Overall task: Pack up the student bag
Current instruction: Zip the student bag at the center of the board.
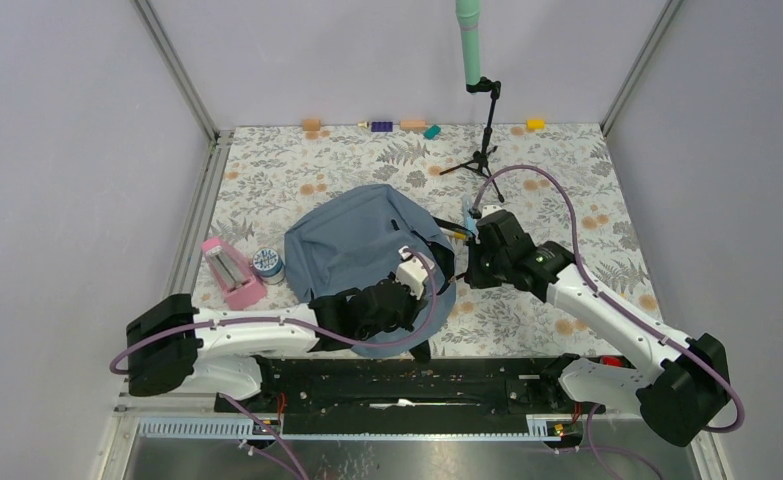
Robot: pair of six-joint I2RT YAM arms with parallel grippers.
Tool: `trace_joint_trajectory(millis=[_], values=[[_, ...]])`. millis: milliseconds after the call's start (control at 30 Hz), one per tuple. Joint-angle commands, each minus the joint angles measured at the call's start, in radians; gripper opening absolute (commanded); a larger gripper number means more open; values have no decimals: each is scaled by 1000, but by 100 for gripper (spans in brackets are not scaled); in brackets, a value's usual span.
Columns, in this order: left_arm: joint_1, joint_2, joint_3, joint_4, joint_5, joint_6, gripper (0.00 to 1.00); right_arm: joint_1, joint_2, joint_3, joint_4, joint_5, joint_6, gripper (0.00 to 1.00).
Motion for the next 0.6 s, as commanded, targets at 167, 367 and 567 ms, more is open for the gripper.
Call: trace_joint_trajectory(millis=[167,367,567], values=[[-19,-106,-101,-150,3,-29,0,-117,13,85,-38,229,-94,0],[-36,-162,-145,-147,52,-21,0,-144,125,141,-14,227,-122,0],[-41,-189,-160,-221,-20,-72,0,-194,133,163,-28,232,-149,0]])
